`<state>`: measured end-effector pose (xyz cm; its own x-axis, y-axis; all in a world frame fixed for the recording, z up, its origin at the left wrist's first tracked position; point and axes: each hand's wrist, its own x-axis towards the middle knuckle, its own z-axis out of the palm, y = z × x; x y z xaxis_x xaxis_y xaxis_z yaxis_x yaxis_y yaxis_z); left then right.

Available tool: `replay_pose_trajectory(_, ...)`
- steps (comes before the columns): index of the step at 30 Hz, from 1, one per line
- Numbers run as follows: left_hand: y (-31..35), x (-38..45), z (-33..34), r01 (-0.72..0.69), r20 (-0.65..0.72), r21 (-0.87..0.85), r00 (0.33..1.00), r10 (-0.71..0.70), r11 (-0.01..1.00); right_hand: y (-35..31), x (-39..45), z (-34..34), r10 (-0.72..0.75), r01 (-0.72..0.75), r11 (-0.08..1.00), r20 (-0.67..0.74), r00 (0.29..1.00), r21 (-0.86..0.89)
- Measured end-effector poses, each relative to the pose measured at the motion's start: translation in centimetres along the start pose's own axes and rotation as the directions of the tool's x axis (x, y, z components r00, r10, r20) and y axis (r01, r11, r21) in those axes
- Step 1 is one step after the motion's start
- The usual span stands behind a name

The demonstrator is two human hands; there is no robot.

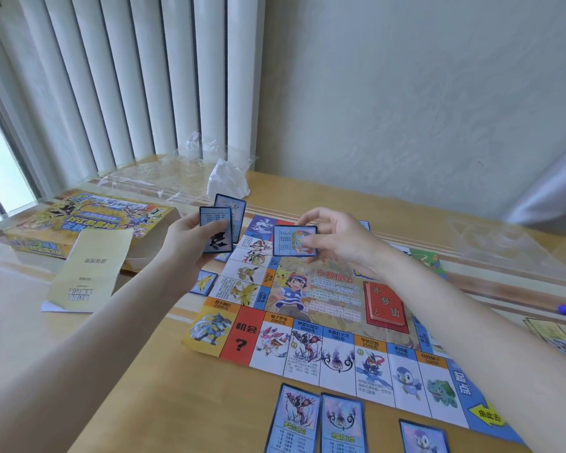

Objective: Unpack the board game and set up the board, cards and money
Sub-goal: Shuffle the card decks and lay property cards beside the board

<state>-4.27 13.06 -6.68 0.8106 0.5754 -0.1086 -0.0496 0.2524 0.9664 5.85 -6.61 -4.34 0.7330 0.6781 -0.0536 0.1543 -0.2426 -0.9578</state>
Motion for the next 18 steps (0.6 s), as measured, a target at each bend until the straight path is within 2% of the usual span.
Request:
replay_pose_trajectory(6,-0.2,-0.6,1.7,0.006,0.054,0.005,0.999,-0.006,1.0,0.5,-0.9,-1.9,0.001,-0.024,0.991,-0.172,0.985,-0.134)
replay_pose_trajectory(12,-1.1,-1.4,4.1,0.025,0.128,0.02,0.991,-0.028,0.999,-0.3,-3.3,-5.1,0.052,-0.043,0.998,-0.228,0.972,0.044)
replay_pose_trajectory(15,-1.5,-1.9,5.6,0.024,0.153,0.047,0.988,-0.031,0.999,-0.2,-4.8,-6.7,0.084,-0.061,0.99,-0.193,0.978,0.123)
replay_pose_trajectory(18,-1.5,-2.4,6.7,0.02,0.177,0.065,0.984,-0.032,0.998,0.3,-6.1,-7.9,0.076,-0.057,0.991,-0.162,0.984,0.122)
